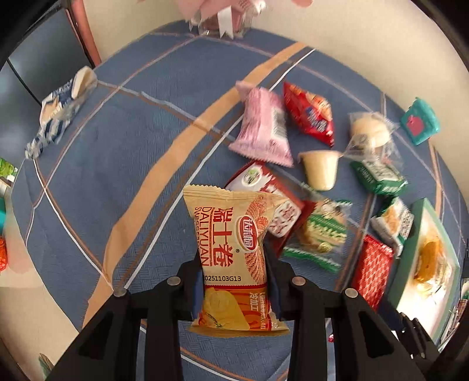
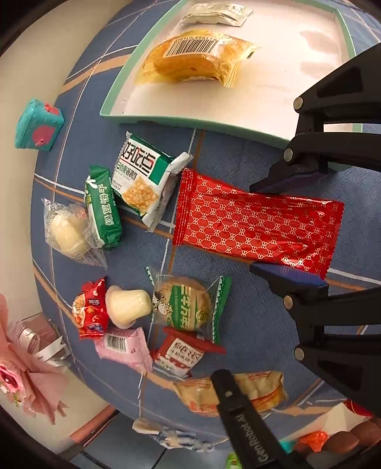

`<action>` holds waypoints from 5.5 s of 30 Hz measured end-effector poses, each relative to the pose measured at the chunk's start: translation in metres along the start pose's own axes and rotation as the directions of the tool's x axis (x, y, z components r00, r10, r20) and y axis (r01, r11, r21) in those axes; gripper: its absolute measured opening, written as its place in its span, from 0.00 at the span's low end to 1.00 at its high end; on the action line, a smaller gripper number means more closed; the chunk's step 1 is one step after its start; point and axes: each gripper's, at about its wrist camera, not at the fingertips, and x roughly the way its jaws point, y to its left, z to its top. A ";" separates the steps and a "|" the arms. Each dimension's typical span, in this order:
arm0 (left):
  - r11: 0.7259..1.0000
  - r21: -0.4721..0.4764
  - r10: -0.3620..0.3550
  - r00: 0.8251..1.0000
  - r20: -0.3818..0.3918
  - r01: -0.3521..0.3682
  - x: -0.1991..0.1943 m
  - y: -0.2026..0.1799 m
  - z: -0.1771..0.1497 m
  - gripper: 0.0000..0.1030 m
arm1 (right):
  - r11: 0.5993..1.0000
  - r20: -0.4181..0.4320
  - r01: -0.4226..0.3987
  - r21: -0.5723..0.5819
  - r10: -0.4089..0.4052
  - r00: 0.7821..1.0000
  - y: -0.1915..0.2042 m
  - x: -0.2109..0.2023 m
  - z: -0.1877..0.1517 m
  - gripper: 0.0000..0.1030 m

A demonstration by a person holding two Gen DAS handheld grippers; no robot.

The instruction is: Organize snacks

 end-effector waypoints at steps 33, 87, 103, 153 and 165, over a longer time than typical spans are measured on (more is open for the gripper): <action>0.999 0.031 -0.014 1.000 -0.022 0.015 -0.015 -0.019 -0.005 0.36 | 0.977 -0.008 -0.141 0.158 0.144 0.990 -0.033 -0.011 0.011 0.40; 0.999 -0.027 -0.021 0.996 -0.092 0.018 0.028 -0.006 0.006 0.36 | 0.996 -0.040 0.088 -0.016 -0.089 0.995 0.017 0.022 0.009 0.46; 0.998 -0.039 -0.057 0.998 0.027 0.058 -0.024 -0.005 0.003 0.36 | 0.998 0.082 -0.031 0.053 0.026 0.996 -0.012 -0.046 0.018 0.46; 0.777 0.619 -0.168 0.985 0.036 0.110 -0.064 -0.259 -0.120 0.36 | 0.782 0.083 0.053 0.621 -0.132 0.988 -0.274 -0.108 -0.058 0.46; 0.786 0.613 -0.095 0.995 -0.020 0.087 -0.035 -0.260 -0.122 0.68 | 0.788 -0.054 0.104 0.607 -0.090 0.995 -0.271 -0.063 -0.063 0.48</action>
